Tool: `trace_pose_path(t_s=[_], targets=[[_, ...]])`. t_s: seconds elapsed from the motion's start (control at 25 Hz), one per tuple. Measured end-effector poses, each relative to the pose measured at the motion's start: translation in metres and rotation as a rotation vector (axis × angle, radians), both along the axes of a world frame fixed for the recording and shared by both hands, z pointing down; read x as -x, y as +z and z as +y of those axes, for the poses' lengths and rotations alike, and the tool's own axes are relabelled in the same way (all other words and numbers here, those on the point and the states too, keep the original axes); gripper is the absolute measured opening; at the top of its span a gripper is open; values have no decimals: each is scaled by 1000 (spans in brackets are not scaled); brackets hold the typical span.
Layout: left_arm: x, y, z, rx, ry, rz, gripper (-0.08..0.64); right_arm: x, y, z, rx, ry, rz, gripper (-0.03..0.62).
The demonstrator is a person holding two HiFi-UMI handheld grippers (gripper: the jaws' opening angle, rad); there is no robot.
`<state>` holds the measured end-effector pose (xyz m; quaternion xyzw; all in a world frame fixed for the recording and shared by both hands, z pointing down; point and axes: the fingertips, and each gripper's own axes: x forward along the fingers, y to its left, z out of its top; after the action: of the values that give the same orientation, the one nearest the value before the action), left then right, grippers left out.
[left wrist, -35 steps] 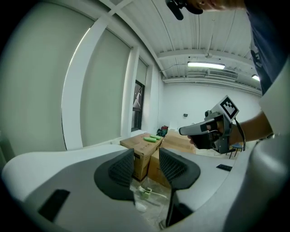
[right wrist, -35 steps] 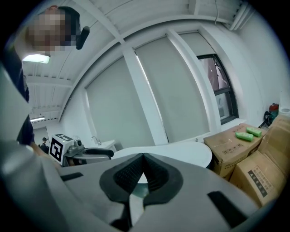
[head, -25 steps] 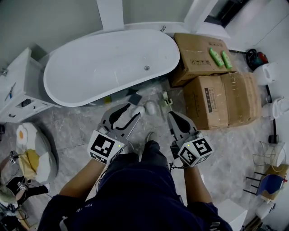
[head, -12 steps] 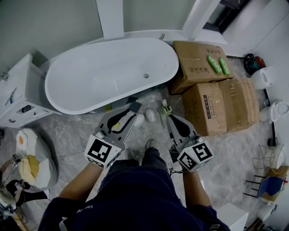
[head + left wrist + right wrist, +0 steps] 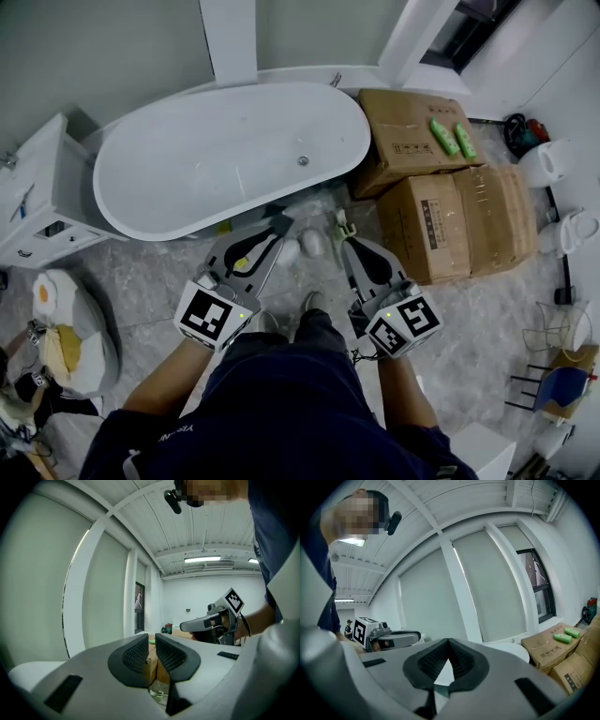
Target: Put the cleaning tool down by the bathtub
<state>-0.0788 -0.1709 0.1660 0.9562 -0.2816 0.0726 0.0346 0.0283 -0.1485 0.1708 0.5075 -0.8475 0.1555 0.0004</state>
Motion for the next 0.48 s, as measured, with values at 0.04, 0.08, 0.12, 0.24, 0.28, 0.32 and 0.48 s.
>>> trace_pose_path(t_s=[0.04, 0.08, 0.12, 0.24, 0.28, 0.32, 0.48], targets=[[0, -2, 0, 5, -5, 4, 64, 0, -1, 0, -2, -1, 0, 5], [-1, -4, 0, 7, -7, 6, 61, 0, -3, 1, -4, -3, 1, 5], [-1, -6, 1, 6, -9, 8, 58, 0, -4, 1, -6, -3, 2, 5], [-1, -9, 2, 1, -5, 10, 52, 1, -6, 1, -9, -5, 0, 5], [-1, -8, 2, -3, 0, 11, 49, 1, -7, 1, -9, -5, -3, 5], [-2, -7, 3, -8, 6, 12, 46, 2, -7, 1, -9, -6, -4, 5], [-4, -10, 8, -1, 13, 17, 40, 4, -10, 4, -16, -12, -1, 5]])
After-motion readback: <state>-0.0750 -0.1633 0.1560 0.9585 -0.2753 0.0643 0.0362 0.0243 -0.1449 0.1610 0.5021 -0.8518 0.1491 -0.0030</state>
